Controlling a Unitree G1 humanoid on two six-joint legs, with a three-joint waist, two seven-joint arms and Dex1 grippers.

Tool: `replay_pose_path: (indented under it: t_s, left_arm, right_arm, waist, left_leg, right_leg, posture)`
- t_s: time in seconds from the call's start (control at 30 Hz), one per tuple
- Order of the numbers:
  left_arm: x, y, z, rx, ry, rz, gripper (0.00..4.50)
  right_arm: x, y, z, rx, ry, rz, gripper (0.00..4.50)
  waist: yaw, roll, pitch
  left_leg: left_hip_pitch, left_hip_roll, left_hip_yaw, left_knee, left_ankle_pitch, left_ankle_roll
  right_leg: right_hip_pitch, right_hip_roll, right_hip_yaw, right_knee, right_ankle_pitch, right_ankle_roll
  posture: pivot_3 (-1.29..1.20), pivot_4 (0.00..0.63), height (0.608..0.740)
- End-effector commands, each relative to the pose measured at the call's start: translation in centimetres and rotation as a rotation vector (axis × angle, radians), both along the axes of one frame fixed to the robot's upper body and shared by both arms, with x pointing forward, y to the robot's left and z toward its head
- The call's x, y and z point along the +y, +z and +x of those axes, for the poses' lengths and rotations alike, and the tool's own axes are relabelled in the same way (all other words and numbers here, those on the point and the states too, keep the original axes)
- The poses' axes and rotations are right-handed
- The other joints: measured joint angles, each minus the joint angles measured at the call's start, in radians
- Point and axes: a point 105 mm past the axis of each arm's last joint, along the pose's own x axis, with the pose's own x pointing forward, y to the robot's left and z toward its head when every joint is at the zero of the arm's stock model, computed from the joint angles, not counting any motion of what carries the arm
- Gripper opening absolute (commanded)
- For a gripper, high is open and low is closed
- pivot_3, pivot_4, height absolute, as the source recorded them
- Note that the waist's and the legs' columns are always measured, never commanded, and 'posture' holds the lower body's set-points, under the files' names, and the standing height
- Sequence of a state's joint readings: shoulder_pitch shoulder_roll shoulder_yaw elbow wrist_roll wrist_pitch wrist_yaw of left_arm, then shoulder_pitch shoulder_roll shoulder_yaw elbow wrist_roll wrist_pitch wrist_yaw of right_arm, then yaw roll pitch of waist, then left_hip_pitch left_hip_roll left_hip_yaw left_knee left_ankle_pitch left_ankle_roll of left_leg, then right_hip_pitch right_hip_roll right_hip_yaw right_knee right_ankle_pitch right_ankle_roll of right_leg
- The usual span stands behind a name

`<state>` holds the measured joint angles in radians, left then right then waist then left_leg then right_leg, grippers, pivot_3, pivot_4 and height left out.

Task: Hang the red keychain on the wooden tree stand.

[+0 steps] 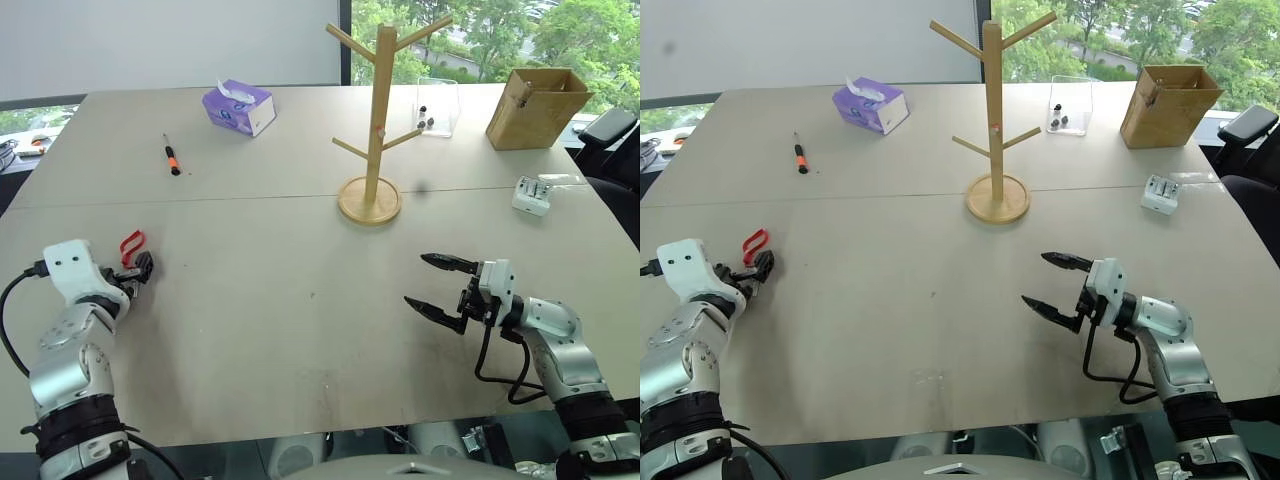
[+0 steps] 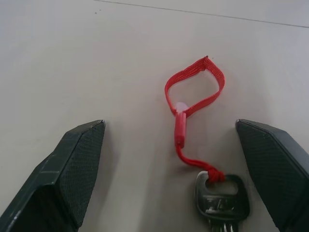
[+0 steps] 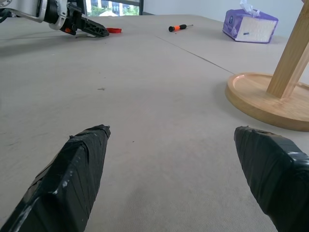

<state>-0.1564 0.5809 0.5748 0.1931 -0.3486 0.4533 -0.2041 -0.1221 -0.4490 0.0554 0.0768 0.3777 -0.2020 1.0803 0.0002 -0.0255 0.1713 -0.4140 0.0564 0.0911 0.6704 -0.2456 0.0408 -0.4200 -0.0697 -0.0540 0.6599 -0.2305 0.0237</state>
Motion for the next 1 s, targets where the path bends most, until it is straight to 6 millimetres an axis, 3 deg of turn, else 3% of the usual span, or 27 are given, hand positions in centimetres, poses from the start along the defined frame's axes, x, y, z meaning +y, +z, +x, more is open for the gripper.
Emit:
replay_pose_path:
  t_s: [0.03,0.1,0.3,0.33,0.43,0.67,0.77,0.9,1.0]
  left_arm:
    - [0.3,0.6,0.3,0.002,-0.003,0.029,4.5]
    - [0.4,0.4,0.2,0.011,0.003,0.027,4.5]
    - [0.3,-0.1,0.2,0.016,0.007,0.015,1.77]
    - [0.3,-0.2,0.2,0.015,0.006,0.014,1.1]
    - [0.3,-0.1,0.3,0.01,0.009,0.015,0.03]
    - [0.4,0.1,0.3,0.0,0.019,0.025,0.03]
    - [-1.0,2.3,0.7,-0.117,-0.021,0.053,0.03]
    - [-7.8,7.8,0.9,-0.398,-0.243,0.137,0.03]
    - [-12.7,10.3,0.6,-0.499,-0.381,0.202,0.03]
  right_arm:
    - [-0.1,1.2,0.0,-0.045,-0.008,0.02,4.44]
    - [-0.2,1.2,0.0,-0.045,-0.01,0.019,4.44]
    - [-0.3,1.2,-0.1,-0.044,-0.019,0.016,4.5]
    - [-0.3,1.2,-0.1,-0.044,-0.02,0.016,4.5]
    - [-0.3,1.3,0.0,-0.044,-0.023,0.015,4.5]
    - [-0.5,2.1,0.5,-0.059,-0.033,0.025,4.5]
    - [-1.1,4.0,0.9,-0.08,-0.042,0.049,4.5]
    - [-2.5,9.0,1.1,-0.057,-0.008,0.1,4.5]
    - [-3.2,12.2,1.0,-0.057,0.021,0.108,4.5]
  waist:
    - [-0.001,0.0,0.0]
    - [-0.001,0.0,0.0]
    - [-0.007,0.0,0.0]
    - [-0.007,0.0,0.0]
    - [-0.009,0.0,0.0]
    - [-0.01,0.0,0.0]
    - [-0.008,0.0,0.0]
    - [-0.005,0.0,0.001]
    - [0.001,0.0,0.001]
  left_leg:
    - [0.0,0.0,0.0,0.0,0.0,0.0]
    - [0.0,0.0,0.0,0.0,0.0,0.0]
    - [0.0,0.0,0.0,0.0,0.0,0.0]
    - [0.0,0.0,0.0,0.0,0.0,0.0]
    - [0.0,0.0,0.0,0.0,0.0,0.0]
    - [0.0,0.0,0.0,0.0,0.0,0.0]
    - [0.0,0.0,0.0,0.0,0.0,0.0]
    - [-0.001,-0.001,-0.001,0.0,0.0,0.0]
    - [-0.001,-0.001,-0.002,0.0,0.0,0.0]
  right_leg:
    - [0.0,0.0,0.0,0.0,0.0,0.0]
    - [0.0,0.0,0.0,0.0,0.0,0.0]
    - [0.0,0.0,0.0,0.0,0.0,0.0]
    - [0.0,0.0,0.0,0.0,0.0,0.0]
    - [0.0,0.0,0.0,0.0,0.0,0.0]
    - [0.0,0.0,0.0,0.0,0.0,0.0]
    - [0.0,-0.001,0.0,0.0,0.0,0.0]
    - [0.0,-0.004,0.0,0.0,0.0,0.0]
    - [0.001,-0.008,-0.001,-0.001,0.001,-0.001]
  posture:
    - [0.0,0.15,0.74]
    - [0.0,0.15,0.74]
    - [0.0,0.15,0.74]
    - [0.0,0.15,0.74]
    - [0.0,0.15,0.74]
    - [0.0,0.15,0.74]
    - [0.0,0.15,0.74]
    - [0.0,0.15,0.74]
    - [0.0,0.15,0.74]
